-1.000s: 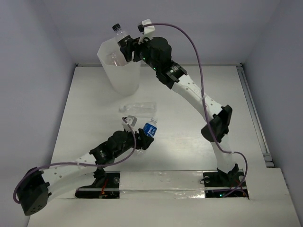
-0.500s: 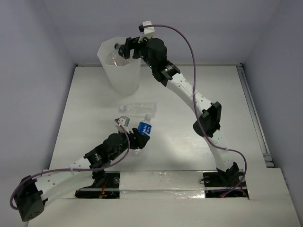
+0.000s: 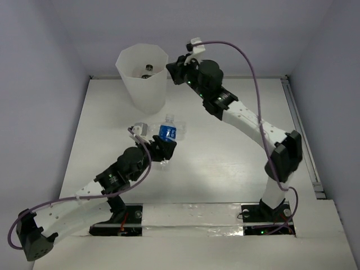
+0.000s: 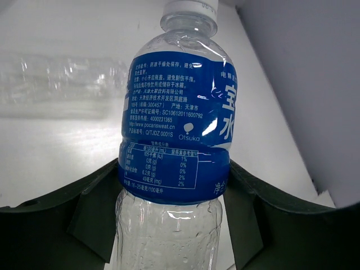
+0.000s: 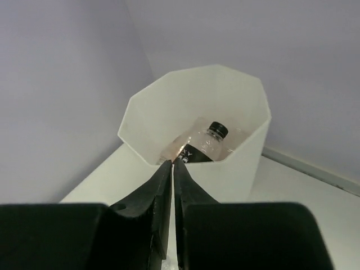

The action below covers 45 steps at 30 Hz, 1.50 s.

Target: Put the plastic bottles in the bin

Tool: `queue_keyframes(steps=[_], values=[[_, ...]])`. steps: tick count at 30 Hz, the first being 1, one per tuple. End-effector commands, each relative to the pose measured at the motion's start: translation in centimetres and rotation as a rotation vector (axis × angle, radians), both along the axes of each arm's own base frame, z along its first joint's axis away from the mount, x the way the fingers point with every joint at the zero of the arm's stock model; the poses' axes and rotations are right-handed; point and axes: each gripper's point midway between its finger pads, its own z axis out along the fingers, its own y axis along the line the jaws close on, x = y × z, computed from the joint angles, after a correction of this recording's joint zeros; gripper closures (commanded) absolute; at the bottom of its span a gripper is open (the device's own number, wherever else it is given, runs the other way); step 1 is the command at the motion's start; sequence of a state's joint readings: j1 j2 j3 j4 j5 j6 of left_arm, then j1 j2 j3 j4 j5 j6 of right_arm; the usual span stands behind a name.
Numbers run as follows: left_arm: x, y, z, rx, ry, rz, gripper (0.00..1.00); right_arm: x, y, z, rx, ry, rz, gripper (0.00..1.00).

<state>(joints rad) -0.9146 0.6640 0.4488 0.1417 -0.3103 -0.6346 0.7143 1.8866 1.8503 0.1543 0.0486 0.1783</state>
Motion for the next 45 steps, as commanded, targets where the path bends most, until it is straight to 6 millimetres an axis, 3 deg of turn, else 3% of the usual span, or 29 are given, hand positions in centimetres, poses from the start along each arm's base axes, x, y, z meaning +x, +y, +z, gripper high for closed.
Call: queue_keyframes(steps=[1, 2, 3, 4, 6, 7, 8, 9, 10, 11, 12, 13, 14, 15, 16, 18, 20, 21, 22, 23, 24, 25, 30, 32, 33, 37, 41, 45], values=[[2.3, 1.1, 6.4, -0.036, -0.12, 0.121, 0.43, -4.0, -5.0, 6.9, 0.203, -0.152, -0.053, 0.92], [3.0, 1.5, 7.3, -0.034, -0.135, 0.152, 0.44, -5.8, -6.8, 9.0, 0.251, -0.189, -0.061, 0.92], [3.6, 1.7, 9.4, -0.059, -0.165, 0.176, 0.44, -6.5, -7.4, 8.6, 0.265, -0.18, -0.066, 0.92], [4.8, 2.2, 9.7, -0.042, -0.174, 0.215, 0.44, -7.0, -8.0, 8.0, 0.271, -0.17, -0.07, 0.92], [6.3, 2.6, 13.8, -0.132, -0.245, 0.244, 0.46, -8.6, -8.9, 6.6, 0.283, -0.146, -0.051, 0.91], [7.8, 2.7, 14.5, -0.145, -0.257, 0.235, 0.47, -9.1, -8.8, 5.9, 0.282, -0.136, -0.028, 0.91], [8.6, 2.7, 16.5, -0.19, -0.299, 0.234, 0.47, -9.6, -8.9, 5.7, 0.293, -0.137, -0.012, 0.91], [9.3, 2.9, 19.3, -0.226, -0.34, 0.234, 0.48, -10.2, -9.1, 4.2, 0.284, -0.113, -0.002, 0.9], [11.1, 2.5, 19.0, -0.203, -0.328, 0.242, 0.48, -10.5, -9.1, 3.7, 0.282, -0.102, 0.01, 0.9], [12.6, 3.3, 19.9, -0.188, -0.342, 0.264, 0.48, -10.8, -9.2, 3.0, 0.276, -0.085, 0.015, 0.9], [13.6, 3.7, 22.9, -0.207, -0.383, 0.279, 0.48, -11.1, -9.3, 1.6, 0.262, -0.063, 0.022, 0.9], [15.6, 3.3, 22.1, -0.175, -0.359, 0.278, 0.48, -11.9, -9.7, 1.9, 0.267, -0.071, 0.03, 0.9], [17.0, 4.4, 22.8, -0.158, -0.37, 0.311, 0.48, -12.1, -10.0, 1.6, 0.266, -0.068, 0.03, 0.9], [17.7, 4.8, 25.6, -0.172, -0.415, 0.323, 0.48, -12.5, -10.2, 1.4, 0.272, -0.065, 0.032, 0.9], [19.4, 4.9, 25.1, -0.146, -0.404, 0.347, 0.48, -13.0, -10.5, 0.9, 0.268, -0.062, 0.036, 0.89], [20.5, 5.9, 28.2, -0.129, -0.494, 0.391, 0.48, -13.1, -10.7, 0.6, 0.274, -0.057, 0.035, 0.89], [22.6, 6.4, 28.2, -0.106, -0.501, 0.433, 0.48, -13.0, -9.9, 0.1, 0.253, -0.046, 0.064, 0.89], [23.2, 7.1, 30.1, -0.112, -0.53, 0.454, 0.48, -13.0, -9.7, 0.2, 0.249, -0.047, 0.071, 0.88], [25.2, 6.6, 28.6, -0.071, -0.501, 0.463, 0.48, -13.4, -9.1, 0.1, 0.238, -0.045, 0.111, 0.88], [26.1, 7.1, 28.4, -0.051, -0.49, 0.483, 0.48, -13.4, -8.8, 0.1, 0.24, -0.044, 0.123, 0.88], [26.7, 7.7, 29.5, -0.051, -0.512, 0.503, 0.48, -13.5, -8.6, 0.0, 0.242, -0.041, 0.134, 0.87], [27.9, 7.8, 28.4, -0.01, -0.504, 0.525, 0.48, -13.6, -8.4, 0.0, 0.241, -0.04, 0.145, 0.87], [30.4, 9.0, 28.1, 0.05, -0.542, 0.617, 0.45, -14.0, -8.0, -0.1, 0.219, -0.047, 0.178, 0.86], [32.1, 10.3, 26.9, 0.108, -0.536, 0.662, 0.44, -14.0, -7.7, -0.5, 0.202, -0.049, 0.19, 0.85], [32.0, 10.4, 27.3, 0.116, -0.546, 0.668, 0.44, -14.0, -7.7, -0.5, 0.199, -0.05, 0.189, 0.85], [33.4, 11.0, 25.2, 0.216, -0.536, 0.686, 0.39, -13.2, -7.5, -1.3, 0.18, -0.036, 0.17, 0.84], [33.9, 12.1, 23.6, 0.285, -0.524, 0.716, 0.26, -12.5, -6.7, -2.4, 0.158, -0.011, 0.176, 0.83], [34.0, 12.2, 21.5, 0.322, -0.499, 0.693, 0.19, -11.5, -6.2, -3.9, 0.101, 0.012, 0.16, 0.82]])
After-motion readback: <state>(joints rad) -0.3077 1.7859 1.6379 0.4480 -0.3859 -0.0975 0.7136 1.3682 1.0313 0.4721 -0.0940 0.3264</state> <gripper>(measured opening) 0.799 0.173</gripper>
